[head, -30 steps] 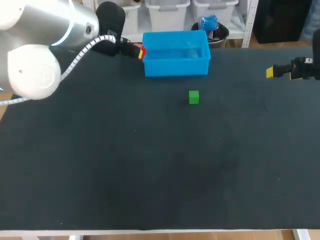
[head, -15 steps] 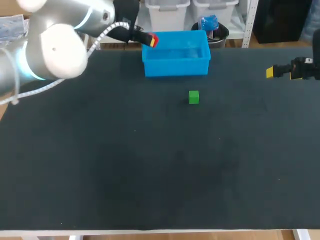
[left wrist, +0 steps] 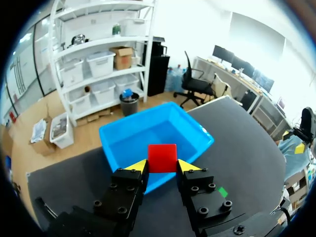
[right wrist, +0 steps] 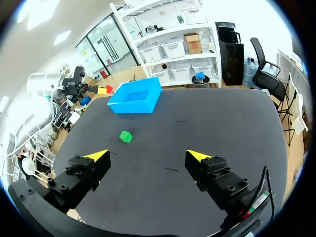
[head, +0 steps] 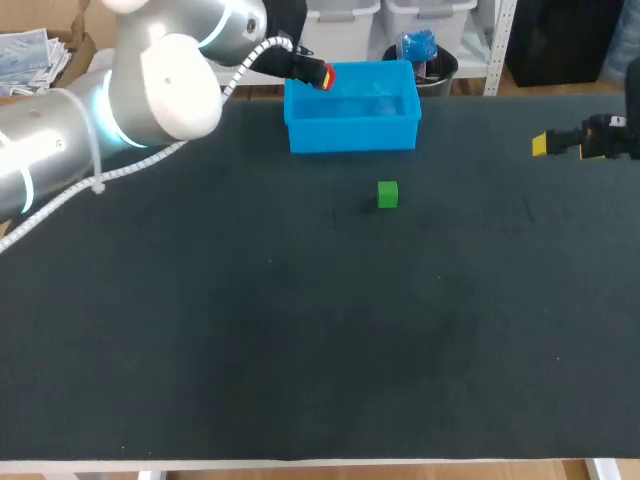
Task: Use the left arm to pick the red cube and place it into the blue plastic box first, then use the right arm to grasp the green cube and put it into the same blue plastic box after the first action is fully finished.
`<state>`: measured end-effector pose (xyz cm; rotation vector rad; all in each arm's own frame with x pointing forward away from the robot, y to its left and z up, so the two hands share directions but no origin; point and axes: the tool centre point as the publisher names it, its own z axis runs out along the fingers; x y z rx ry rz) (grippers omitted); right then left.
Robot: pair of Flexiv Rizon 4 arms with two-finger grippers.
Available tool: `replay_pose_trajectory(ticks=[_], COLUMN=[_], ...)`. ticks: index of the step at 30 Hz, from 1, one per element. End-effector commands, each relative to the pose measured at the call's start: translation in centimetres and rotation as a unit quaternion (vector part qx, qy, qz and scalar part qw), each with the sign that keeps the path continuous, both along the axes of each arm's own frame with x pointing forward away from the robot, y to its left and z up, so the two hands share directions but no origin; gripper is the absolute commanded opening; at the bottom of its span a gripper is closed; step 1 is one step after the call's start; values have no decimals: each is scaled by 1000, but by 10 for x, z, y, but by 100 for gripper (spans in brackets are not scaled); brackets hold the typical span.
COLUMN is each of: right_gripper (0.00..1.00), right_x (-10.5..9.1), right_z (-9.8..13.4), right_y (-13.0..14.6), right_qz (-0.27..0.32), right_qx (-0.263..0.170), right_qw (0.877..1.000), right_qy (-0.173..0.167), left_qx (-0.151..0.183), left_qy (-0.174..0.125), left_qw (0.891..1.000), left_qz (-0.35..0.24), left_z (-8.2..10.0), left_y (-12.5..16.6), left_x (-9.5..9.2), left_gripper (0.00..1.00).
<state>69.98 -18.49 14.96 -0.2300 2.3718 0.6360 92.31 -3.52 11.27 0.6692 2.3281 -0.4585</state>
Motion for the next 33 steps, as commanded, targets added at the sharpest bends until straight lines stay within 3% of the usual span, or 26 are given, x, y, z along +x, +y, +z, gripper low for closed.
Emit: replay_pose_trajectory(ticks=[1,21,30,31,32,33], right_gripper=[100,100,100,100,100,100], right_x=[0,0,0,0,0,0], right_z=[0,0,0,0,0,0], right_y=[0,0,0,0,0,0], right_qz=[0,0,0,0,0,0], right_qx=[0,0,0,0,0,0], right_qw=[1000,1000,1000,1000,1000,1000], right_qy=[0,0,0,0,0,0], left_qx=[4,31,41,44,47,48], left_qy=[6,63,69,68,67,66], left_qw=[1000,997,996,996,996,996], left_qz=[1,30,39,35,33,33], left_z=[-10,-60,-58,-57,-57,-57], left_y=[-5,-19,-16,-16,-16,-16], left_x=[15,28,30,30,30,30], left_gripper=[0,0,2,25,67,100])
